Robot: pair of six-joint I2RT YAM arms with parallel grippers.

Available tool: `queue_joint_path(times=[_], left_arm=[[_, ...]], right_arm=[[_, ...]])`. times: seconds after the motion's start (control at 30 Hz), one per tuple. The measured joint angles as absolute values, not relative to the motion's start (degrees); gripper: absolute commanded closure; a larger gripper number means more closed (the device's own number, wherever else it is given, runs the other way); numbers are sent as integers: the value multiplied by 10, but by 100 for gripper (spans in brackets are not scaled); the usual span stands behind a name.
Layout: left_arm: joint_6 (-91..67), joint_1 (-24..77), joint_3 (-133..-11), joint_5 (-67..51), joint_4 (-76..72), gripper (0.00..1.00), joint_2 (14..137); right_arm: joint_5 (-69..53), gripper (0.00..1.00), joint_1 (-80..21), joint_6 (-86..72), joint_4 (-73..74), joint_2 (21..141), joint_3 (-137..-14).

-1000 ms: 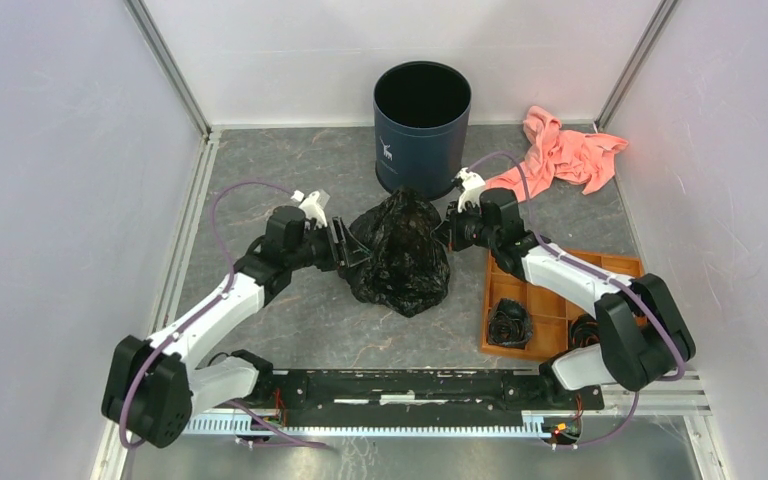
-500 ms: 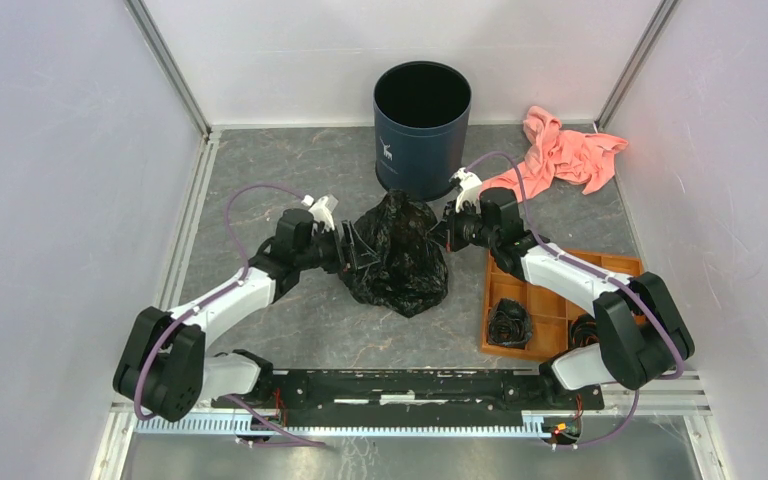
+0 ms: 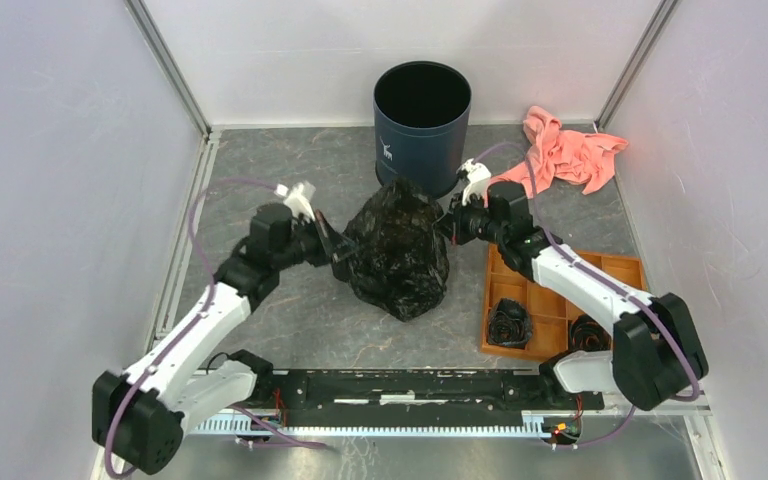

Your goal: Put the trash bags into the trash bin

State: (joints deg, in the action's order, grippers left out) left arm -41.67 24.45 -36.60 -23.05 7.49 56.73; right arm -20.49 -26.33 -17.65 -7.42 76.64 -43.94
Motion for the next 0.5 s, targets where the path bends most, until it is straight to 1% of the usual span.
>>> queue_joint_path(times=[0.03,0.1,0.17,0.23,0.27,0.3,0.33,0.4,0.5], left_arm=[[-410,244,-405,-203,114,98,557],[-395,243,-521,-141,204,98,554],[-378,241,-653,-94,260,98,560],[-366,239,-762,-63,272,98,557],[-360,239,-804,-51,263,98,544],[-359,239,-820,-42,255,98,525],[-359,239,-820,-28,243,98,500],[-362,239,-762,2,226,98,425],[-386,239,-610,15,211,98,333]], right_arm=[[-193,100,-263,-171,-51,758,-454],[-171,100,-263,-159,-1,747,-510],[-154,100,-263,-146,33,735,-582],[-144,100,-264,-135,46,707,-644],[-142,100,-265,-131,37,679,-662],[-142,100,-265,-130,19,647,-664],[-143,100,-266,-129,0,608,-657],[-145,100,-268,-133,-47,540,-617],[-173,100,-275,-153,-147,467,-491]])
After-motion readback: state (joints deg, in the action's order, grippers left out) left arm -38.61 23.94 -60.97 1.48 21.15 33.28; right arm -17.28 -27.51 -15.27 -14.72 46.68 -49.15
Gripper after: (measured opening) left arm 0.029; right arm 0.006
